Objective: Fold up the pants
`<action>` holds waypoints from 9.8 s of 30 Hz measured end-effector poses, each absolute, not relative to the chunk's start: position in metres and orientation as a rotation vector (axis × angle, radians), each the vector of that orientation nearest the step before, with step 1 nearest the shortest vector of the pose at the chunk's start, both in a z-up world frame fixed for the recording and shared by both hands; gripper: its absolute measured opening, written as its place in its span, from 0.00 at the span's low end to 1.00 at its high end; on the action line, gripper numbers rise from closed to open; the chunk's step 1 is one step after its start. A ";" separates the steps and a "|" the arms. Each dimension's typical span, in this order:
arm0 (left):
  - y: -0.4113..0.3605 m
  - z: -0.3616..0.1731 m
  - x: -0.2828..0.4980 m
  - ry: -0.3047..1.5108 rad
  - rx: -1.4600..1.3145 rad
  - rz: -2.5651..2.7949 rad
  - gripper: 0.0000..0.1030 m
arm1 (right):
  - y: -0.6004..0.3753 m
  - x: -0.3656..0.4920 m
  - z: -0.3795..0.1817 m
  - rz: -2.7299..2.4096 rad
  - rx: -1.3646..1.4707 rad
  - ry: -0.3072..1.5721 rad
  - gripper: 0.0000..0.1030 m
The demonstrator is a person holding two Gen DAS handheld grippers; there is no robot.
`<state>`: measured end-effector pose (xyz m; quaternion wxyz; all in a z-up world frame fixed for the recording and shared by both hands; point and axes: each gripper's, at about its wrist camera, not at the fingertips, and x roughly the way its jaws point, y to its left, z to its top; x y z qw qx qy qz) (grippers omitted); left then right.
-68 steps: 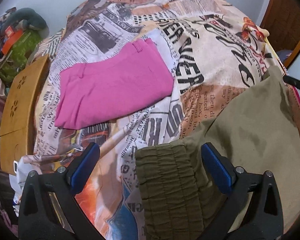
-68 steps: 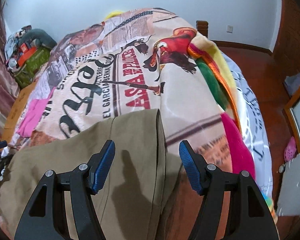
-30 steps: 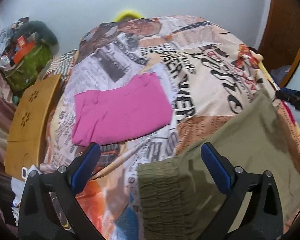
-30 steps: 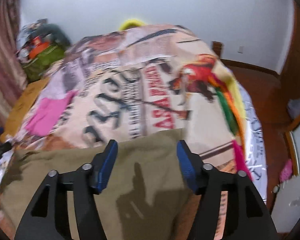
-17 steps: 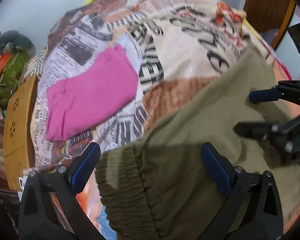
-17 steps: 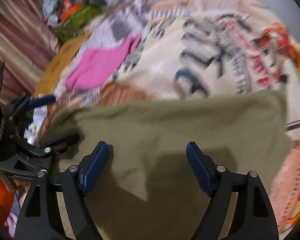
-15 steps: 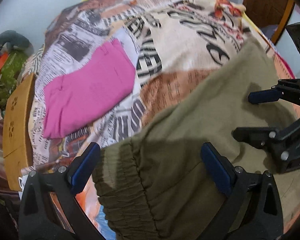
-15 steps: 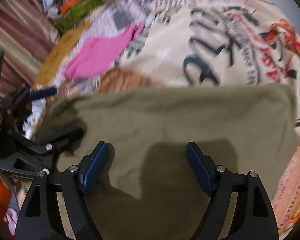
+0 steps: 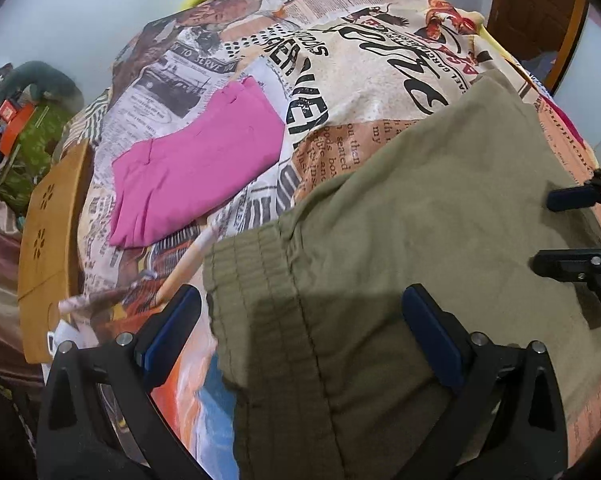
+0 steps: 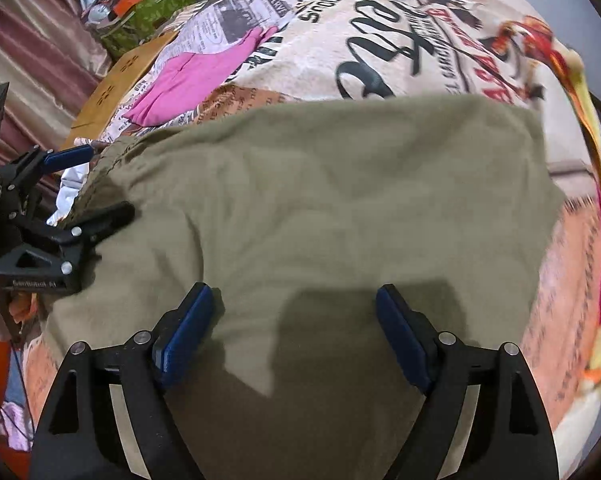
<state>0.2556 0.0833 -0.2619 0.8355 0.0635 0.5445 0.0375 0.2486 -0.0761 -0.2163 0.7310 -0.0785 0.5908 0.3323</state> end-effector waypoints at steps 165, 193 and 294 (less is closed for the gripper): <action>-0.030 -0.127 0.200 0.800 0.058 -0.151 0.85 | -0.155 0.138 -0.201 0.595 0.123 1.147 0.83; 0.052 -0.289 0.308 1.252 0.145 0.046 0.94 | -0.168 0.139 -0.190 0.530 0.091 1.140 0.83; 0.163 -0.278 0.164 1.219 -0.105 0.229 0.83 | -0.164 0.117 -0.188 0.568 0.100 1.093 0.80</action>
